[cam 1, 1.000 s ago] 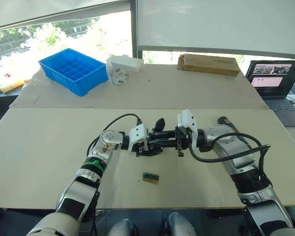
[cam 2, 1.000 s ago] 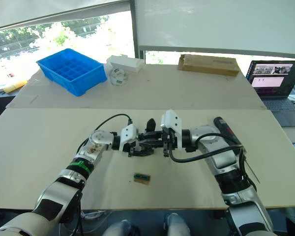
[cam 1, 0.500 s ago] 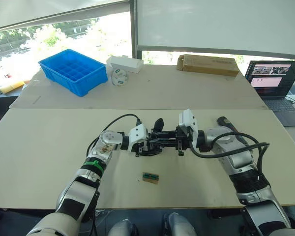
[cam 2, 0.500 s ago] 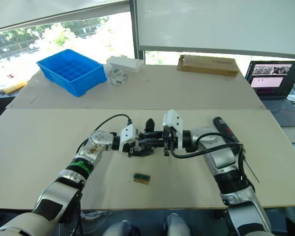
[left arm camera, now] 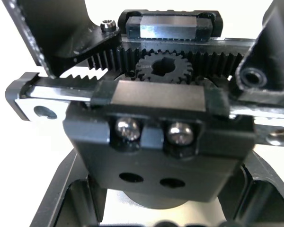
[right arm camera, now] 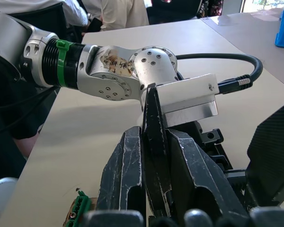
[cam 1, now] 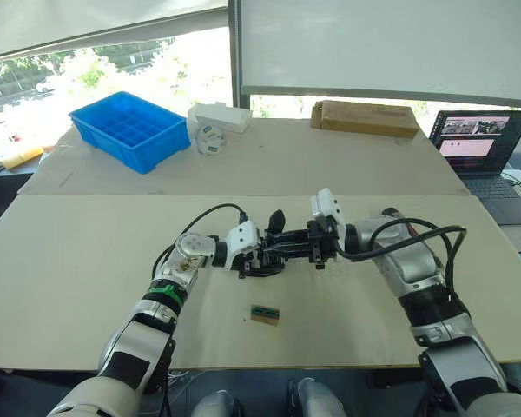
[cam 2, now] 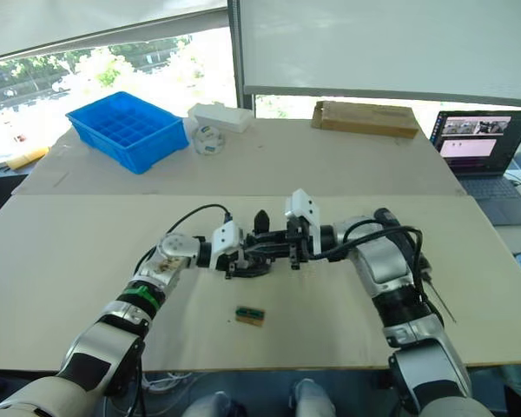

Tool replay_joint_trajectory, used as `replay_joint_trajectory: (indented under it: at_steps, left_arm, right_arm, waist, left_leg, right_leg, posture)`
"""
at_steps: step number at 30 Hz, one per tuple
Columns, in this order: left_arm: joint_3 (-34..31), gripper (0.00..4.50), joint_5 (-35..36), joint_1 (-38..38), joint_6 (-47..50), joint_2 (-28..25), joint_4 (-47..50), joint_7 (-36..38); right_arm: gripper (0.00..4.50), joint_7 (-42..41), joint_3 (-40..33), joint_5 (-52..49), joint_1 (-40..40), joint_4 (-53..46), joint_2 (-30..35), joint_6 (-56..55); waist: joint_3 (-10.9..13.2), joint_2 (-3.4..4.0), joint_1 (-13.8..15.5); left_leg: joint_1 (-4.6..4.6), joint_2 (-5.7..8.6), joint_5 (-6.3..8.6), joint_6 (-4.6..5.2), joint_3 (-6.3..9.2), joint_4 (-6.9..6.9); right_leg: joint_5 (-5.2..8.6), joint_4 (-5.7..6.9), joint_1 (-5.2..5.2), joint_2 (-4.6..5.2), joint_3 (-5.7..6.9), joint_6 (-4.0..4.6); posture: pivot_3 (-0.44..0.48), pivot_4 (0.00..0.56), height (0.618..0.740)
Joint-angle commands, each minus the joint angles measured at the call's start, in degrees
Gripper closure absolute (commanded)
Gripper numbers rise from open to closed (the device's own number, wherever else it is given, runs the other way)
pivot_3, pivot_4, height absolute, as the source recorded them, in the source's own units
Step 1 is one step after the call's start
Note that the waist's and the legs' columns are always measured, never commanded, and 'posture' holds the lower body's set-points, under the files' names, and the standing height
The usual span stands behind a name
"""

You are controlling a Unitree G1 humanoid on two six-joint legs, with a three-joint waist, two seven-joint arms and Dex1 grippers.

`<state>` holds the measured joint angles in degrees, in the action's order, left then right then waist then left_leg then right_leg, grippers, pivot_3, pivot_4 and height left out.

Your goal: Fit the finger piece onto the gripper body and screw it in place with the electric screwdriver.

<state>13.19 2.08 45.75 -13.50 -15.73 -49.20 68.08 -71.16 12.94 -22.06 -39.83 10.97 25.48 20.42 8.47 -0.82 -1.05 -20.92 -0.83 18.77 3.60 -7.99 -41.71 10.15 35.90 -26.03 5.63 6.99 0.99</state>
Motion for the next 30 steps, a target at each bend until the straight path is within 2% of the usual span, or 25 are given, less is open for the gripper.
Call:
replay_joint_trajectory:
  at_steps: [1, 6, 8, 12, 16, 20, 24, 30]
  left_arm:
    - [0.1, 2.09, -1.1, -0.4, 0.8, -0.2, 0.2, -0.8]
    - [-0.3, 2.09, -0.6, -1.3, 2.0, -0.3, 1.7, -0.9]
    - [-0.3, 2.09, -0.3, -1.6, 2.7, -0.1, 2.6, -0.8]
    - [-0.3, 2.09, -0.6, -1.5, 2.6, -0.1, 2.6, -0.9]
    - [-0.5, 2.09, -0.9, -1.2, 2.1, -0.2, 1.9, -1.4]
    - [-0.6, 2.09, -1.0, -1.4, 2.1, -0.2, 2.3, -1.5]
    - [-0.9, 2.09, -0.9, -1.8, 2.1, -0.5, 2.8, -1.7]
    - [-0.8, 2.09, -1.0, -2.2, 1.9, -0.7, 3.1, -1.8]
  right_arm:
    - [4.16, 2.7, 4.6, 5.4, 2.8, 4.4, -1.0, 2.2]
    - [4.16, 5.9, 2.8, 7.9, 7.0, 4.6, -1.5, -8.0]
    - [4.16, 3.3, 3.9, 6.0, 7.6, 3.0, -0.5, -4.4]
    - [4.16, -2.5, 7.2, 5.8, 6.0, 4.4, 1.6, 0.1]
    - [4.16, -4.4, 8.8, 6.7, 1.4, 10.5, 0.5, 3.8]
    - [4.16, -5.3, 9.2, 5.9, -0.9, 11.9, -0.7, 8.1]
    - [4.16, -2.4, 8.8, 5.8, -0.6, 10.5, -0.9, 14.0]
    - [4.16, 4.4, 6.5, 7.8, 3.5, 7.0, 0.8, 11.1]
  waist:
    - [-0.3, -0.02, -0.2]
    - [-0.4, -0.11, -0.4]
    - [-0.4, -0.08, -0.6]
    - [-0.4, -0.08, -0.2]
    - [-0.5, -0.13, -0.2]
    - [-0.6, -0.14, -0.2]
    - [-0.8, -0.13, -0.3]
    - [-1.0, -0.15, -0.4]
  left_leg:
    - [0.06, -0.01, 0.0, 0.0, 0.0, 0.01]
    - [0.9, -0.05, 0.03, -0.01, 0.05, 0.32]
    - [1.21, -0.03, 0.04, -0.01, 0.01, 0.54]
    - [1.25, -0.02, 0.03, -0.01, 0.0, 0.62]
    - [1.23, -0.01, 0.04, 0.0, 0.01, 0.68]
    - [1.25, -0.02, 0.04, 0.0, 0.03, 0.71]
    - [1.26, -0.02, 0.04, -0.01, 0.07, 0.76]
    - [1.38, -0.02, 0.08, -0.08, 0.09, 0.84]
  right_leg:
    - [0.01, 0.01, 0.03, -0.01, -0.02, 0.01]
    - [0.08, -0.15, 0.81, 0.12, -0.02, 0.06]
    - [0.11, -0.15, 0.96, 0.56, -0.09, 0.06]
    - [0.12, -0.14, 0.94, 0.66, -0.05, 0.11]
    - [0.15, -0.2, 0.93, 0.7, 0.03, 0.17]
    - [0.17, -0.19, 0.93, 0.77, 0.02, 0.2]
    - [0.2, -0.2, 0.92, 0.83, -0.03, 0.24]
    - [0.21, -0.2, 0.96, 0.89, -0.1, 0.27]
  posture:
    - [0.0, 0.15, 0.738]
    - [0.0, 0.15, 0.738]
    - [0.0, 0.15, 0.738]
    - [0.0, 0.15, 0.738]
    - [0.0, 0.15, 0.738]
    - [0.0, 0.15, 0.738]
    - [0.0, 0.15, 0.738]
    - [0.0, 0.15, 0.738]
